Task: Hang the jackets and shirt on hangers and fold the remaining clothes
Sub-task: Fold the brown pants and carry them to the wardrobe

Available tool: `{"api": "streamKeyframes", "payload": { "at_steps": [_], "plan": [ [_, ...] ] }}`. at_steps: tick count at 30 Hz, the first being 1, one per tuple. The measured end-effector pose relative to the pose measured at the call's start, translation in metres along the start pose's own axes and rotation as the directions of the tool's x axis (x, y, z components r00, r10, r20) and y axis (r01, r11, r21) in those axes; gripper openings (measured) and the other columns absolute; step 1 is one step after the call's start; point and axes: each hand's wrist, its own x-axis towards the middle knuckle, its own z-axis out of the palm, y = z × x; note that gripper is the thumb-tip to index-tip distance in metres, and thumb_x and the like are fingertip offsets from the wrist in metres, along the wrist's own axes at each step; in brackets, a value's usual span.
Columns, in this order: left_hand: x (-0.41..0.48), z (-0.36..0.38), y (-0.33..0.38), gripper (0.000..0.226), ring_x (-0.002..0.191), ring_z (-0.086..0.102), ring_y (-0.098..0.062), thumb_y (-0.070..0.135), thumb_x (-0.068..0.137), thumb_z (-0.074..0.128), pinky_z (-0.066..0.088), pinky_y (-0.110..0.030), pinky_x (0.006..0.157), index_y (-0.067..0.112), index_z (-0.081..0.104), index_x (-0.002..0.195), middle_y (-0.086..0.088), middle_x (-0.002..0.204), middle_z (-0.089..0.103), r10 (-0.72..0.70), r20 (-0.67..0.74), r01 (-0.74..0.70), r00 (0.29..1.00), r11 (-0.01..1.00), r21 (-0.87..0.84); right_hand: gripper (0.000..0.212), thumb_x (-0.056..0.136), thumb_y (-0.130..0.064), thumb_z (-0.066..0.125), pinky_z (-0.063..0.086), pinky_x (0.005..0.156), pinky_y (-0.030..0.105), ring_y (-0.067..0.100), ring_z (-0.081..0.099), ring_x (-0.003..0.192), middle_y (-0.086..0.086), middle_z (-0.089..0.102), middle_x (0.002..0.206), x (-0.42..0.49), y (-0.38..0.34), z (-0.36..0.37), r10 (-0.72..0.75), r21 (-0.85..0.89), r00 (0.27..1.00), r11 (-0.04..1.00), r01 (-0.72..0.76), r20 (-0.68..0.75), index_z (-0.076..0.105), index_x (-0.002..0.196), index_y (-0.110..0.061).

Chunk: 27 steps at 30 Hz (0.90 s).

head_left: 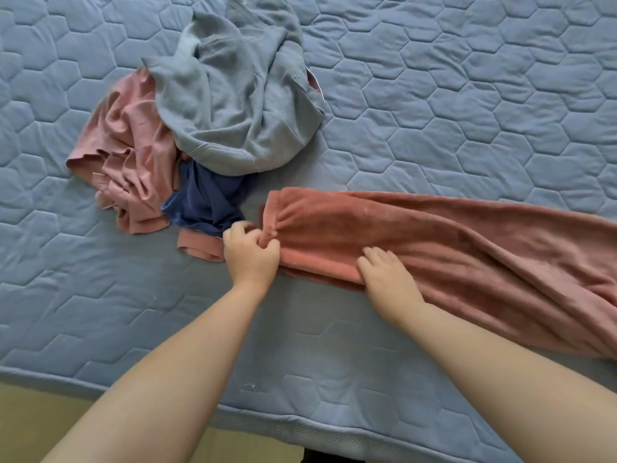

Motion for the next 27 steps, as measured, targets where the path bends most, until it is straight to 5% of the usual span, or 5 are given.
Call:
{"api": "streamKeyframes", "payload": {
  "at_steps": [4, 11, 16, 20, 27],
  "plan": [
    [-0.004, 0.005, -0.018, 0.038, 0.115, 0.045, -0.036, 0.026, 0.080, 0.059, 0.037, -0.038, 0.095, 0.003, 0.056, 0.109, -0.018, 0.120, 0.051, -0.304, 0.204, 0.290, 0.931, 0.952, 0.097, 0.038, 0.088, 0.002, 0.045, 0.023, 0.112, 0.047, 0.029, 0.021, 0.144, 0.017, 0.025, 0.154, -0.003, -0.009, 0.007, -0.011, 0.014, 0.982, 1.000, 0.009, 0.190, 0.048, 0.124, -0.009],
    [0.027, 0.014, 0.026, 0.063, 0.124, 0.049, -0.030, 0.043, 0.086, 0.064, 0.037, -0.030, 0.094, 0.007, 0.042, 0.133, -0.013, 0.135, 0.052, -0.353, 0.373, 0.430, 0.858, 0.891, -0.145, 0.055, 0.090, -0.021, 0.052, 0.008, 0.118, 0.042, 0.023, 0.002, 0.148, 0.009, 0.001, 0.160, -0.004, 0.000, 0.000, -0.019, -0.002, 0.946, 1.000, 0.021, 0.324, 0.032, 0.141, -0.014],
    [0.015, 0.012, 0.024, 0.064, 0.122, 0.047, -0.036, 0.037, 0.089, 0.061, 0.039, -0.042, 0.093, 0.014, 0.031, 0.141, -0.017, 0.132, 0.051, -0.255, 0.145, 0.190, 0.956, 0.915, 0.356, 0.056, 0.088, -0.026, 0.049, 0.008, 0.118, 0.039, 0.023, 0.008, 0.147, 0.009, 0.004, 0.160, -0.020, -0.011, -0.004, -0.040, 0.096, 0.975, 0.995, 0.020, 0.218, 0.035, 0.141, -0.012],
    [-0.010, 0.031, 0.038, 0.094, 0.145, 0.011, -0.030, 0.032, 0.087, 0.061, 0.015, -0.054, 0.113, 0.019, -0.004, 0.152, -0.011, 0.157, 0.011, 0.055, 0.155, -0.142, 0.986, 0.759, 0.636, 0.056, 0.088, -0.022, 0.048, 0.008, 0.119, 0.038, 0.022, 0.005, 0.148, 0.010, 0.002, 0.160, -0.035, -0.009, -0.012, 0.025, 0.123, 0.980, 0.991, -0.050, 0.196, 0.034, 0.141, -0.011],
    [-0.086, 0.097, 0.111, 0.067, 0.147, 0.007, -0.025, 0.012, 0.087, 0.043, 0.010, -0.046, 0.117, 0.017, 0.021, 0.151, -0.010, 0.159, 0.013, 0.434, 0.657, -0.761, 0.617, 0.542, 0.357, 0.054, 0.086, -0.022, 0.054, 0.018, 0.116, 0.040, 0.027, 0.020, 0.142, 0.015, 0.021, 0.154, -0.100, 0.079, -0.018, 0.340, 0.036, 0.926, 0.936, -0.350, 0.165, 0.038, 0.136, -0.007]
  ]
}}
